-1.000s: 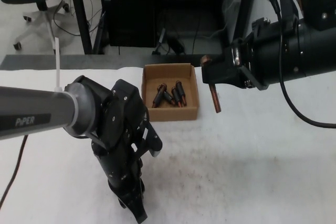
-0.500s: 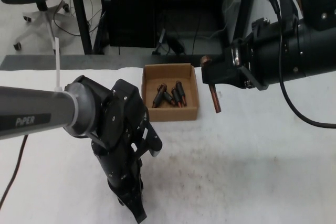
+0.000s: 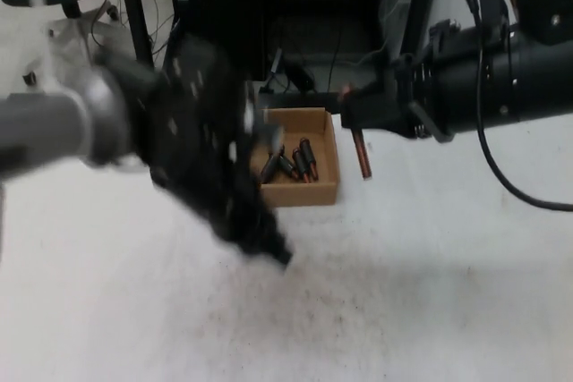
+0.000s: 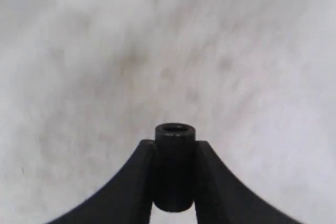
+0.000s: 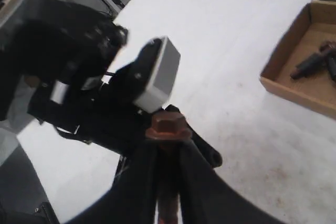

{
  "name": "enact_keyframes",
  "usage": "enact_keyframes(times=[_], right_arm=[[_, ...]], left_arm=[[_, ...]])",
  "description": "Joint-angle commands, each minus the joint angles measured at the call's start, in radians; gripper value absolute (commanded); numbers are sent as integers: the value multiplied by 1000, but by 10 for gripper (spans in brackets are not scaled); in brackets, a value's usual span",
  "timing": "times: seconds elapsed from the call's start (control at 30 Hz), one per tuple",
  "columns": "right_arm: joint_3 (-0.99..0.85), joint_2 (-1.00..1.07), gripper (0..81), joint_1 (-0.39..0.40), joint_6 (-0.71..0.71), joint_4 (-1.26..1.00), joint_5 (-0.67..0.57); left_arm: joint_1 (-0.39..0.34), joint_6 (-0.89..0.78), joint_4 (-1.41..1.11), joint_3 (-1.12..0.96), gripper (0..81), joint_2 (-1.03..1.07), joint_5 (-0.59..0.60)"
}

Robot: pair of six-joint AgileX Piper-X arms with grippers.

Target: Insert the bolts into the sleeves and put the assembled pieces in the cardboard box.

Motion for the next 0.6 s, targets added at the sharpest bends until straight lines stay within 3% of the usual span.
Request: enact_keyframes(times=[0.0,0.13,0.2,0.43,0.57], right_arm=[[-4,-31,8,-24,31,-92,-31],[-4,-54,8,-78,107,-257,-54],[-4,-55,8,-90,139,-359,-106],[-4,-55,8,-60,145,-657,-199],[-4,-55,8,-44,145,-724,-212]], left_arm=[[2,-52,-153,-69,5,-147,59],[12,-78,-269,-68,5,-269,71],[11,-119,-303,-67,5,-305,141],[11,-159,-336,-41,5,-337,472],[11,-214,-406,32,2,-397,486]])
